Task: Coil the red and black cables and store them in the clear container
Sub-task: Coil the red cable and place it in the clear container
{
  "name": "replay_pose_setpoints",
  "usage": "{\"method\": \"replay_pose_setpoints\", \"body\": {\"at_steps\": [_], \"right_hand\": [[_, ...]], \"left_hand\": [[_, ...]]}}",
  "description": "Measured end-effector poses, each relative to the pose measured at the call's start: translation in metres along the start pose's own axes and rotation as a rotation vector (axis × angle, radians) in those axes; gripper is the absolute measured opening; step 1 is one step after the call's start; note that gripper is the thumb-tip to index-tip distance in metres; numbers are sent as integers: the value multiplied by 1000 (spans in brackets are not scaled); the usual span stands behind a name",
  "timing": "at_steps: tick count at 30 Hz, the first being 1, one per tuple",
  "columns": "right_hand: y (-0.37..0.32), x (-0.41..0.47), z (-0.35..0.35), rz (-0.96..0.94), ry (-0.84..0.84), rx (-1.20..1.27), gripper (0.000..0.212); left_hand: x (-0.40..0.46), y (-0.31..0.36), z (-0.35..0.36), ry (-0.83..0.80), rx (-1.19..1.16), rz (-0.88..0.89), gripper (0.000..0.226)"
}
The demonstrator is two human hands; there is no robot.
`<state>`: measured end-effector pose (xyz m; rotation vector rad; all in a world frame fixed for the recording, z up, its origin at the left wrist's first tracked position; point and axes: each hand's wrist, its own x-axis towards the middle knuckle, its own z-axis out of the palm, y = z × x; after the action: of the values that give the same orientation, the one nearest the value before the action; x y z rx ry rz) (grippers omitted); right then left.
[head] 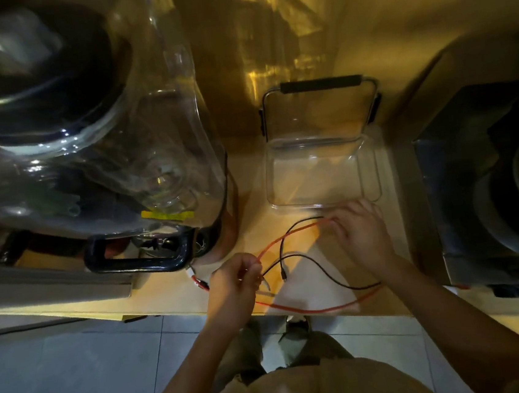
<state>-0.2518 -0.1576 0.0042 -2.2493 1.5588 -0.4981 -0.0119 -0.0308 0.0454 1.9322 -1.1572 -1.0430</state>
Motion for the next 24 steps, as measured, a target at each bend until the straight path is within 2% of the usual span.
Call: {"method": "replay_pose_setpoints", "body": {"at_steps": [4, 9, 14, 17, 24], "right_hand": [[13, -7, -22, 89, 58, 4, 12], [32, -26, -47, 196, 101, 60, 10], [30, -47, -58, 322, 74, 192, 7], [22, -57, -65, 354, 120, 354, 8], [2, -60, -77, 402, 197, 500, 9]], "left_hand": [[3, 16, -3, 19, -188, -20, 8], [3, 34, -8, 2, -404, -2, 10], [-1, 49, -14, 24, -430, 65, 10], [-3, 56, -14, 29, -424, 77, 11], [0, 61, -9, 39, -447, 35, 11]]}}
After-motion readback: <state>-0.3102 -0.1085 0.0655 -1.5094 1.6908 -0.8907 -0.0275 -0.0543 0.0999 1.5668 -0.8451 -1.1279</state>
